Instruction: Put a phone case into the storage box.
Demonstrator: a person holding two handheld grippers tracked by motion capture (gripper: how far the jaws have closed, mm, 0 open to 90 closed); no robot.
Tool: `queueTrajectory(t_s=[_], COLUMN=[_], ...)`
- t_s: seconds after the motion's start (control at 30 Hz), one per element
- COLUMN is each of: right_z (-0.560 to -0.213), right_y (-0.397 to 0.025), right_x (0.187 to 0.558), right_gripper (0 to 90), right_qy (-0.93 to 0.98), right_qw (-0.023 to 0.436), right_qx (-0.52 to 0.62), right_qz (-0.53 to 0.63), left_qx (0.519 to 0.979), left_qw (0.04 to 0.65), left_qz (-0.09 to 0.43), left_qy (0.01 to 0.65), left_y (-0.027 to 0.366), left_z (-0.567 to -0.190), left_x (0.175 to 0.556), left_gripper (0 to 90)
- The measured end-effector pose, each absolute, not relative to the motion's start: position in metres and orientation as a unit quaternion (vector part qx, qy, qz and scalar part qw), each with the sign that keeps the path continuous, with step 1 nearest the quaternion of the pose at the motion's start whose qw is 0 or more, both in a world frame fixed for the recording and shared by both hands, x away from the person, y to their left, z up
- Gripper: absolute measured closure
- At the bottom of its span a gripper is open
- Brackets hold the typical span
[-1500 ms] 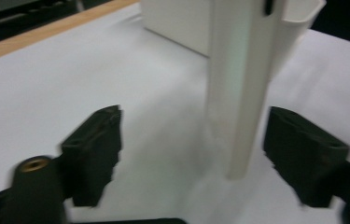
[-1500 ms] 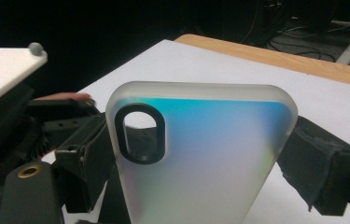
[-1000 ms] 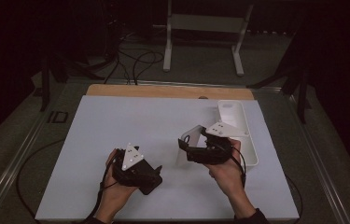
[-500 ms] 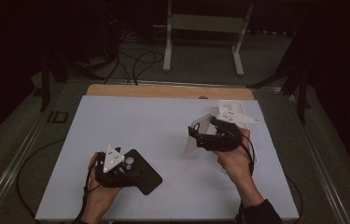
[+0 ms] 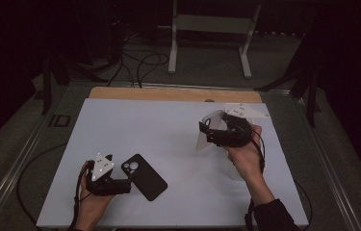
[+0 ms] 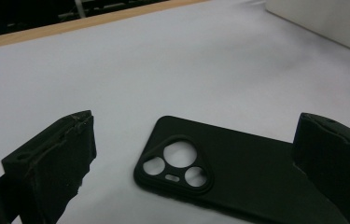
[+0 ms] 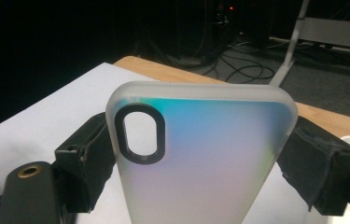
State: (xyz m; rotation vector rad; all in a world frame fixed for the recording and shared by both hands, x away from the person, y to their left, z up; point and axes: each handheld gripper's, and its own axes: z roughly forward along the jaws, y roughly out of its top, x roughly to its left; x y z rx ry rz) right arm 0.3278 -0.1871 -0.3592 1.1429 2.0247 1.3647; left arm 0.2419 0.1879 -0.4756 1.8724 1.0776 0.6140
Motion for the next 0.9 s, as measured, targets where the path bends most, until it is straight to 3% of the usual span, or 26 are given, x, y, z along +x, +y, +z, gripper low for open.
queueTrajectory(t_s=[0.9], right_z=[-0.349], right_y=[-0.212], right_x=[0.368], right_gripper=[17.0], right_qy=[0.71], right_qw=[0.252], right_qx=[0.454], right_qz=[0.475], left_qx=[0.735], left_qw=[0.452], left_qz=[0.267], left_qy=[0.43], left_y=[0.2], left_z=[-0.476], left_x=[0.235], left_gripper=[0.4])
